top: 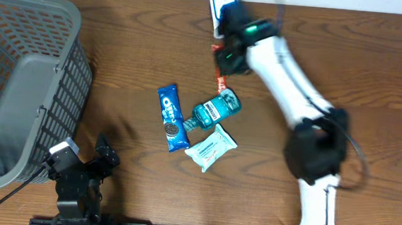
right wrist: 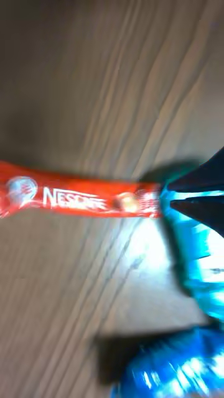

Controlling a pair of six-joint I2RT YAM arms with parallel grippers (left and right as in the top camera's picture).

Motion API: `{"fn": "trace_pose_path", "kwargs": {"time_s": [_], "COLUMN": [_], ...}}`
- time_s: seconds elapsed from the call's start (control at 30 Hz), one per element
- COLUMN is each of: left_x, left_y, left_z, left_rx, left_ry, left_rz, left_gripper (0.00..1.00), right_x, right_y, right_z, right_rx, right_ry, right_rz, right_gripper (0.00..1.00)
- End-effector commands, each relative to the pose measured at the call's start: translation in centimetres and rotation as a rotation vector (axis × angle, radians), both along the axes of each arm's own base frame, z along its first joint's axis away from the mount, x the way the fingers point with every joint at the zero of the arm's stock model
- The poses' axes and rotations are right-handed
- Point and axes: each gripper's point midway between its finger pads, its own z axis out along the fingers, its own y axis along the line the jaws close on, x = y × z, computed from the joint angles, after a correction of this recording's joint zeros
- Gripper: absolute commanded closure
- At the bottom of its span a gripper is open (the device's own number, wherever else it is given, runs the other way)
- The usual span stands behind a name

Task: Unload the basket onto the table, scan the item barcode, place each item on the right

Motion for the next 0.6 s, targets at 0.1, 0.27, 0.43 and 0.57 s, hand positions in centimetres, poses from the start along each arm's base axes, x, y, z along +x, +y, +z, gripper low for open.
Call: {"fn": "trace_pose_path", "kwargs": {"time_s": [0.1, 0.27, 0.43, 0.57], "left_x": [-0.1, -0.1, -0.1, -0.1], "left_y": [0.2, 0.2, 0.2, 0.2], "left_z": [0.1, 0.1, 0.1, 0.1], "left_rx": [0.018, 0.018, 0.018, 0.018], "left_ry": [0.005, 0.005, 0.005, 0.005], "left_rz": [0.006, 0.006, 0.006, 0.006], "left_gripper": [0.02, 0.02, 0.02, 0.02], "right_x": [-1.0, -2.5, -0.8, 1.1], "right_y": [-10.5, -12.5, -8.9, -4.6], "right_z": [9.0, 8.0, 3.9, -0.9], "right_rx": [-0.027, 0.046, 0.082, 0.112], "right_ry": [-0.082, 0.036, 0.034, 0.013], "right_rz": [-0.19, -0.23, -0.195, -0.178], "right_gripper": [0.99, 0.22, 0.01, 0.01]}}
